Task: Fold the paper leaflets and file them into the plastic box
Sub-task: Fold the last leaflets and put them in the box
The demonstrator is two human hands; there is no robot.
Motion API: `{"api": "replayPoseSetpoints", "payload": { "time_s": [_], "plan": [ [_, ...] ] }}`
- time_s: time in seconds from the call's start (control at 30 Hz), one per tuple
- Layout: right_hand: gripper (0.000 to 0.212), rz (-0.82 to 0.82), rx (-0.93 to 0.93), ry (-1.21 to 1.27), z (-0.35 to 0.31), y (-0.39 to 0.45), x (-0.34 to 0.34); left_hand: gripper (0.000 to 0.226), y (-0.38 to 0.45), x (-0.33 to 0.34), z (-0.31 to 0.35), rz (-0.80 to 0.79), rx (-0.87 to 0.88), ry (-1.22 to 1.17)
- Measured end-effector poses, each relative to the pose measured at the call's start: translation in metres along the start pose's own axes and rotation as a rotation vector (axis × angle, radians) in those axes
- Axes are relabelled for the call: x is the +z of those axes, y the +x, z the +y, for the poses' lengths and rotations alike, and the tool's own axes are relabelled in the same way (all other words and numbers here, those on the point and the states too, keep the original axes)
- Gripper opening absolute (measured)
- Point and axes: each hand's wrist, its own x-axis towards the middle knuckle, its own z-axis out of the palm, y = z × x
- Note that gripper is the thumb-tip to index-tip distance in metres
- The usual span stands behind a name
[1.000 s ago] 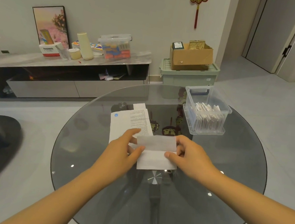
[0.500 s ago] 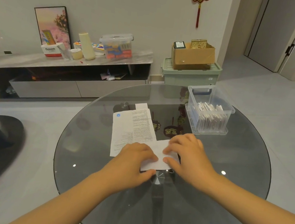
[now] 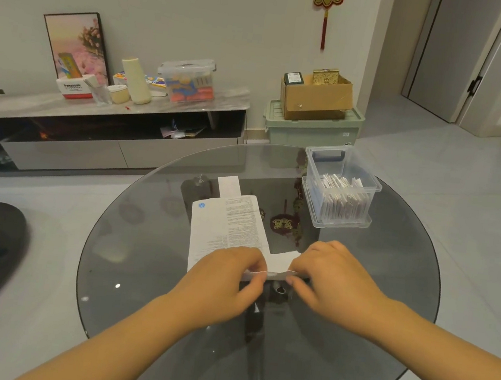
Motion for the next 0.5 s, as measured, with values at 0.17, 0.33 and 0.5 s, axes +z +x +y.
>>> {"api": "replayPoseSetpoints", "payload": {
  "time_s": [0.17, 0.33, 0.5],
  "plan": [
    [0.031, -0.052, -0.011, -0.041, 0.01, -0.01, -0.007, 0.039, 0.0, 0.003, -0.006, -0.046, -0.007, 0.063],
    [0.03, -0.119, -0.009, -0.026, 0.014, -0.018, -0.017, 0.047, 0.003, 0.005, -0.006, -0.04, 0.018, 0.092],
    [0.026, -0.232, 0.124, 0.151, 0.017, -0.017, -0.027, 0.059, 0.005, 0.01, 0.001, -0.044, 0.079, 0.045]
  ]
}}
